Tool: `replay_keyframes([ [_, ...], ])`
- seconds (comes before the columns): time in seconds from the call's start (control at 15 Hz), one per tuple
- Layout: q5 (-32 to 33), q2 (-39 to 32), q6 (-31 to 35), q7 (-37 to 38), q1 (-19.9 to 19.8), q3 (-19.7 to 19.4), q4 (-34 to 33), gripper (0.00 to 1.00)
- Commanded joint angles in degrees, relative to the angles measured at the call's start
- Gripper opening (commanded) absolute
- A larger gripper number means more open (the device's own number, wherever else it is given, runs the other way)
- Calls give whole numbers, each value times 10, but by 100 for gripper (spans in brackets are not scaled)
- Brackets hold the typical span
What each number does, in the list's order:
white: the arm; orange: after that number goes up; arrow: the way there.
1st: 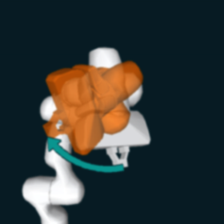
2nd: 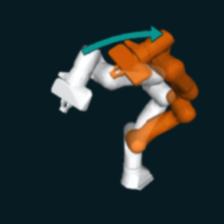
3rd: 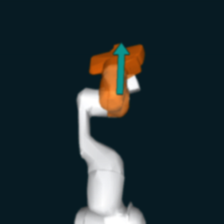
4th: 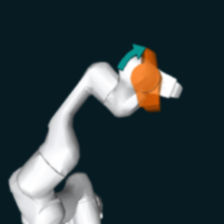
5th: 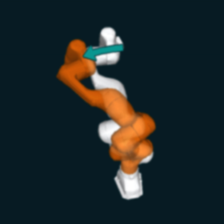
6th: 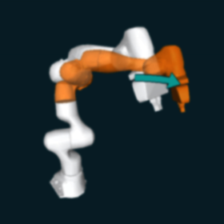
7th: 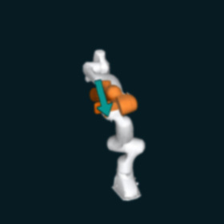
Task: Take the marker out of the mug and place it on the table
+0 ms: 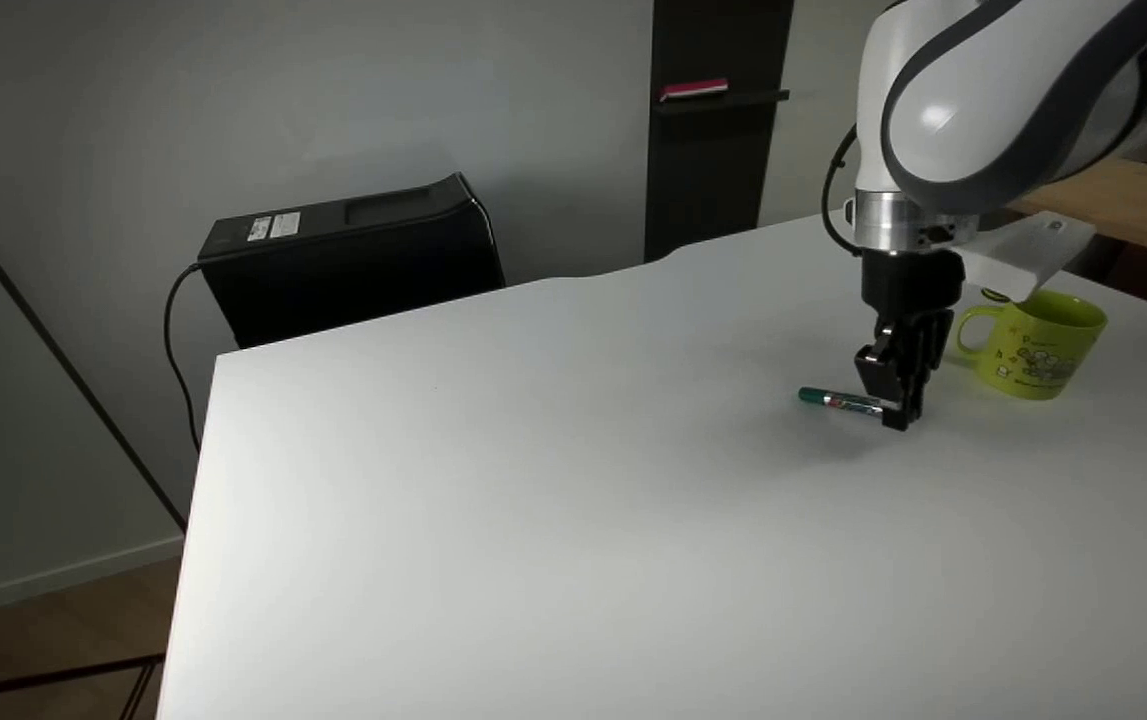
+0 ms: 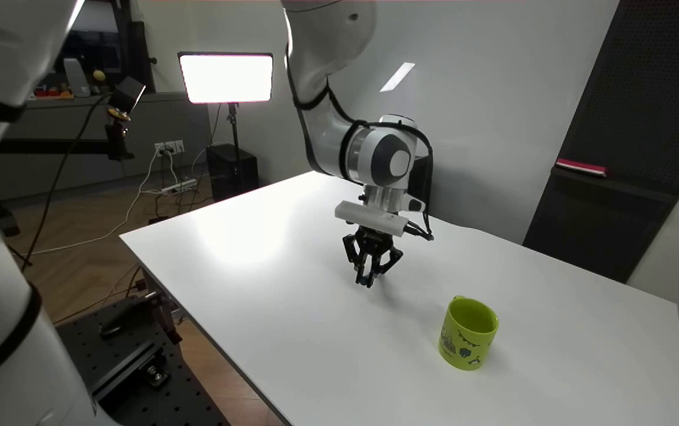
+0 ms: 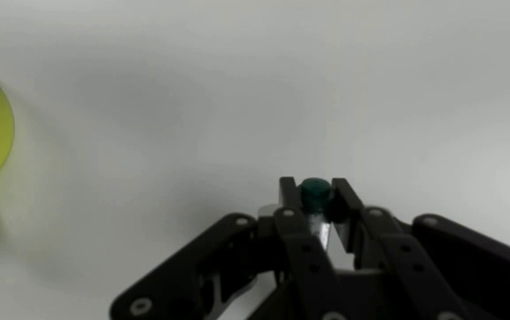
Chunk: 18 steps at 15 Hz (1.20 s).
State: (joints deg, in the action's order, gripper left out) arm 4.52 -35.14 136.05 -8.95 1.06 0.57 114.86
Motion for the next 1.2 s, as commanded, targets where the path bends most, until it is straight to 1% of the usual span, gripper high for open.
replay_keyframes([
  [0.0, -3, -22, -96, 6, -11, -2, -61, 6],
  [0.07, 0, -27, -112, 11, -10, -5, -71, 49],
  [0.13, 1, -31, -125, 11, -12, -7, -80, 50],
  [0.2, 1, -35, -136, 12, -13, -8, -89, 55],
  [0.53, 2, -51, -175, 12, -16, -11, -120, 88],
  [0.6, 5, -44, -168, 13, -16, -13, -117, 95],
  [0.67, 6, -31, -145, 9, -19, -12, -105, 99],
  [0.93, -4, 28, -28, 11, -29, -11, -50, 100],
  [1.0, -19, 41, -1, 12, -37, -6, -37, 100],
  [1.13, -52, 62, 30, 25, -44, -1, -18, 100],
])
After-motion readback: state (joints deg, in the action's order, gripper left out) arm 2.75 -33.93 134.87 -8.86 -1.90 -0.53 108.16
